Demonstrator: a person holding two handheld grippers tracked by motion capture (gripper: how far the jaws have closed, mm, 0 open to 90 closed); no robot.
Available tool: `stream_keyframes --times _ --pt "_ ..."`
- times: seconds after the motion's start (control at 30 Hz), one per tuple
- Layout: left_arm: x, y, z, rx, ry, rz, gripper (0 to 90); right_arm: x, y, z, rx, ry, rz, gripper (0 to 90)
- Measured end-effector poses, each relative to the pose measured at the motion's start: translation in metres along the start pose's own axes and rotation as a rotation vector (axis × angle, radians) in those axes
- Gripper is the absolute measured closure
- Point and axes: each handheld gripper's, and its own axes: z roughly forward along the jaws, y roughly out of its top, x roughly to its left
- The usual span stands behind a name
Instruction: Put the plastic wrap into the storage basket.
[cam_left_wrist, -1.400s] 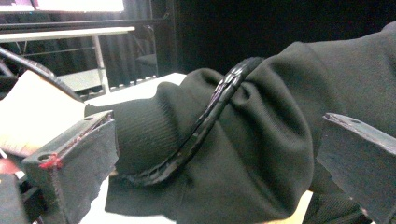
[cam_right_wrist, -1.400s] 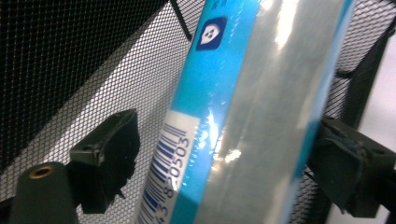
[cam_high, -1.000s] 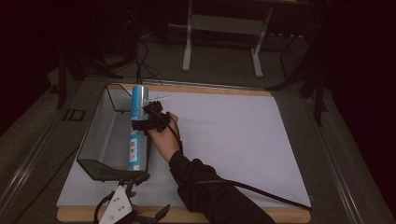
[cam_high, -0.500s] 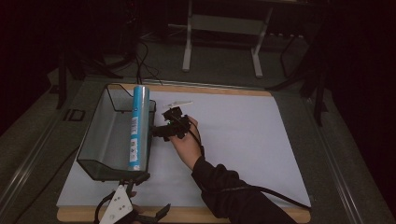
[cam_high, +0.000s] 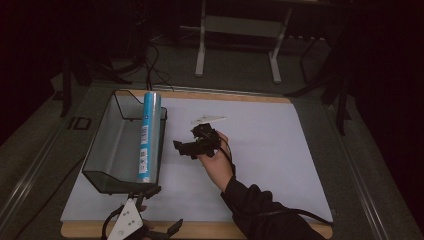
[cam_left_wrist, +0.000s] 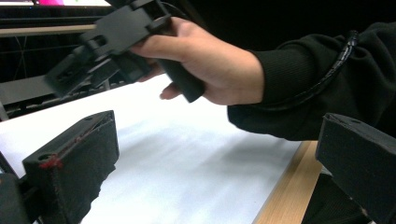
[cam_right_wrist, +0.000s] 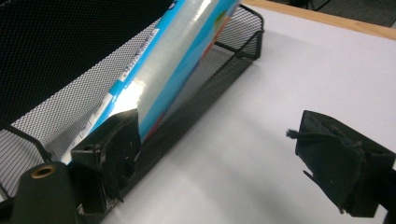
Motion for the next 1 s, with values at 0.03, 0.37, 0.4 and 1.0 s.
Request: stream_keyframes --times 0.03,0.37,0.4,1.0 --pt "0.0 0.0 0.0 0.001 0.0 0.0 0.3 -0.002 -0.002 -0.003 -0.003 -0.002 0.002 13.9" --pt "-0.001 0.0 0.001 0.006 -0.002 0.002 0.3 -0.022 -0.029 -0.026 0.02 -0.007 -0.001 13.8" --pt "-0.001 0.0 0.002 0.007 -0.001 0.003 0.3 -0.024 -0.032 -0.028 0.021 -0.011 -0.003 13.8" --pt "-0.001 -0.001 0.002 0.012 0.0 0.005 0.3 -0.049 -0.075 -0.061 0.032 0.003 0.023 12.8"
